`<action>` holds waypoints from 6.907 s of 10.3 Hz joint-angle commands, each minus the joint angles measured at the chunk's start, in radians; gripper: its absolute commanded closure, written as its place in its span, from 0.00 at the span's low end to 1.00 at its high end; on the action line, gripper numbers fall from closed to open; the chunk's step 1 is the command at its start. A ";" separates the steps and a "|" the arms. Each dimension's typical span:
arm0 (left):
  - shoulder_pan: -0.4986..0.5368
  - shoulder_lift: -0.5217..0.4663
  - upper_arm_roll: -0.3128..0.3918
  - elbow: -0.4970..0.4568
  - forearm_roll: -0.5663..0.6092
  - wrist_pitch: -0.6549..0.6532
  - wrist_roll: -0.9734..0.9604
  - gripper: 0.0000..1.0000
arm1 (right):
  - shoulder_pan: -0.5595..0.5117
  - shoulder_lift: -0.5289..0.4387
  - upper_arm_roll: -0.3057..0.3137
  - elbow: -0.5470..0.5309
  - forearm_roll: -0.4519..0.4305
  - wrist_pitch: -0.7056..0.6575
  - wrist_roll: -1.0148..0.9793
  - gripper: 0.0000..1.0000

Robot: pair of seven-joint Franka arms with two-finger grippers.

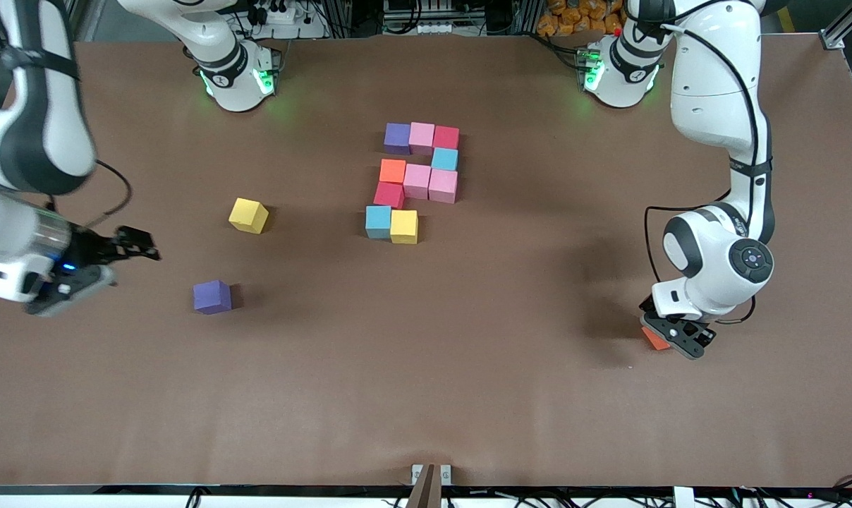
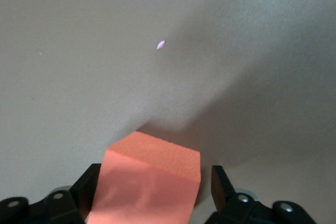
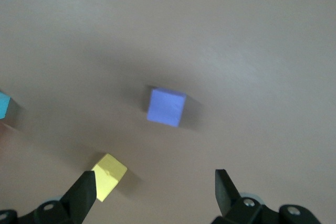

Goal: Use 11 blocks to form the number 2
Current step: 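Lift the orange cube with the left gripper while the right gripper withdraws, then carry the orange cube to the shape with the left gripper, then lower the orange cube beside the yellow cube with the left gripper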

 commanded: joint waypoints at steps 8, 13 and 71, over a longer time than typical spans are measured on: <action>-0.015 -0.063 -0.115 0.000 -0.046 -0.015 -0.224 0.72 | -0.007 -0.073 0.026 0.106 -0.147 -0.209 0.223 0.00; -0.013 -0.135 -0.245 -0.018 -0.043 -0.015 -0.777 0.72 | -0.015 -0.060 0.029 0.112 -0.165 -0.205 0.331 0.00; -0.360 0.047 -0.448 0.284 0.403 -0.424 -3.326 0.71 | -0.130 -0.083 0.254 0.310 -0.143 -0.320 0.588 0.00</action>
